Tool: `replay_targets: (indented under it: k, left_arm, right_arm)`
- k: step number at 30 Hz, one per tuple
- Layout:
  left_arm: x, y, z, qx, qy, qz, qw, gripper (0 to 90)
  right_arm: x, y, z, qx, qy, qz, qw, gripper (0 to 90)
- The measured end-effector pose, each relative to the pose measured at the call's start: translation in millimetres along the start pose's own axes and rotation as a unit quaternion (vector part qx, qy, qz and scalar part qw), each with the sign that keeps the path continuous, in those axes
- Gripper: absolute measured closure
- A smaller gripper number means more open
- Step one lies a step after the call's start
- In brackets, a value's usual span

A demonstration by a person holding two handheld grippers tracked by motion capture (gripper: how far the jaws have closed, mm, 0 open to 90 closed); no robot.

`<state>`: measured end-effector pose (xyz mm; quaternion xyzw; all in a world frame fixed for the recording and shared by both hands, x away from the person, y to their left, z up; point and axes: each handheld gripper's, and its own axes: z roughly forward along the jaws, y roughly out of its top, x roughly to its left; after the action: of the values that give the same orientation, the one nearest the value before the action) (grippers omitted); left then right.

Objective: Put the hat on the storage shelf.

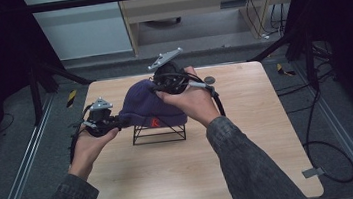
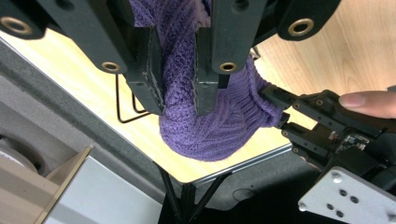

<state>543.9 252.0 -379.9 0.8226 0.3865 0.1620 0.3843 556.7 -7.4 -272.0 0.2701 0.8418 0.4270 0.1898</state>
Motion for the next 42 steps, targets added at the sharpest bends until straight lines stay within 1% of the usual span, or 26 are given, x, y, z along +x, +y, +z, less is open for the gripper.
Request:
replay_targets:
  k: [4,16,20,25,33,35,39,42]
  left_arm:
    - [-0.5,-5.1,4.5,0.006,0.0,0.001,1.0,70.3]
    - [1.6,-19.0,12.4,0.01,-0.001,-0.003,1.0,69.8]
    - [2.2,-23.7,15.7,0.016,0.003,-0.001,0.9999,69.5]
    - [3.6,-30.0,19.4,0.017,0.002,-0.007,0.9998,69.2]
    - [6.8,-35.0,24.9,0.02,0.001,-0.013,0.9997,68.6]
    - [6.3,-35.0,26.1,0.021,0.001,-0.013,0.9997,68.3]
    - [5.3,-35.2,27.5,0.026,0.007,-0.006,0.9996,67.7]
    - [6.0,-36.8,27.5,0.024,0.01,-0.01,0.9996,67.2]
  right_arm:
    - [2.9,-5.1,4.2,0.007,0.004,-0.001,1.0,75.1]
    - [6.6,-16.7,13.7,0.025,0.012,0.003,0.9996,74.9]
    - [9.4,-20.0,18.7,0.033,0.015,0.003,0.9994,74.7]
    - [12.1,-23.3,24.5,0.04,0.017,0.003,0.999,74.7]
    - [16.4,-22.9,30.6,0.048,0.02,0.002,0.9987,74.5]
    - [16.4,-22.6,32.2,0.051,0.018,0.003,0.9985,74.1]
    - [17.3,-22.2,34.3,0.053,0.017,0.004,0.9985,73.4]
    - [17.7,-21.9,36.0,0.052,0.017,0.005,0.9985,73.1]
